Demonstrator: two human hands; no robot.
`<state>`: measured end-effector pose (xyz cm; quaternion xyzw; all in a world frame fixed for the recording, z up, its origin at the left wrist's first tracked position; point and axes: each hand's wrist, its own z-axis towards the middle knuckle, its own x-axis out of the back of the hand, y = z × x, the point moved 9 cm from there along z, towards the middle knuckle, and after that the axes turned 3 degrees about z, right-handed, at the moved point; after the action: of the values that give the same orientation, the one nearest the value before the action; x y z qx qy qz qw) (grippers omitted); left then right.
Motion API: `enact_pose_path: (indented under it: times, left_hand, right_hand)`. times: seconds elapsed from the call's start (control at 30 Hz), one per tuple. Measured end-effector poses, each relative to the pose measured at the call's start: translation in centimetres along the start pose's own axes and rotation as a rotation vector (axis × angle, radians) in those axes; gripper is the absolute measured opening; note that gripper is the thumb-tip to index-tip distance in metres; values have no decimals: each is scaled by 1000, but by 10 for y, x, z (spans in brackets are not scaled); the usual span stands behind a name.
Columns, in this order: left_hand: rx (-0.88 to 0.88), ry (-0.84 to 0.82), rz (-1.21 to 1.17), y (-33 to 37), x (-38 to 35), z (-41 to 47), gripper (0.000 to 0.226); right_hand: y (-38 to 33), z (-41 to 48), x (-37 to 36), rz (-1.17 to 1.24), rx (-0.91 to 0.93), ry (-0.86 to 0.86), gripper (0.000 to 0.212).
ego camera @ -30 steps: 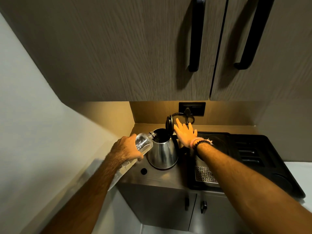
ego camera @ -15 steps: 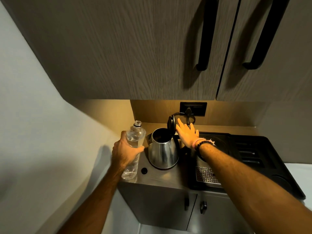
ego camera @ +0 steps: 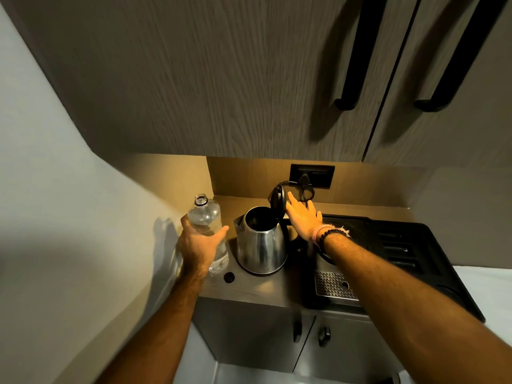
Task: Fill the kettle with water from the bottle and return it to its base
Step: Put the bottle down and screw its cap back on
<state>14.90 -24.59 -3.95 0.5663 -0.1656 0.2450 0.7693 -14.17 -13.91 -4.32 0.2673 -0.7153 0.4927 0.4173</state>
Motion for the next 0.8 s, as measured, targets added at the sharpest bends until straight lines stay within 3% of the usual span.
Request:
enact_pose_path:
  times: [0.17,0.23,0.3,0.4,0.47,0.53,0.67,0.8]
  left_hand:
    - [13,-34,-10,-15,-1,-19,113]
    - [15,19,-4,-24,6,-41,103]
    - [-57,33,97,-24,7,-66,80]
    - [-167,-147,309,-25,-18,-87,39]
    - [-130,-385,256,-29,-45,-98,27]
    - [20,-494,111,-36,-56,-103,26]
    - [171,-538,209,-47,-66,-102,17]
    - [-30,-501,414,-19,-54,-96,20]
  right_hand:
    - [-2,-2,0,9,10,-12,63]
    - [-4,-2,0,20,12,-9,66]
    - [-3,-2,1,49,6,-3,70]
    - [-4,-2,2,68,4,-3,75]
    - [-4,-2,2,69,10,1,72]
    - [-3,-2,2,78,4,0,70]
    - [-5,-3,1,43,20,-10,76]
    - [-6,-4,2,50,18,-11,71]
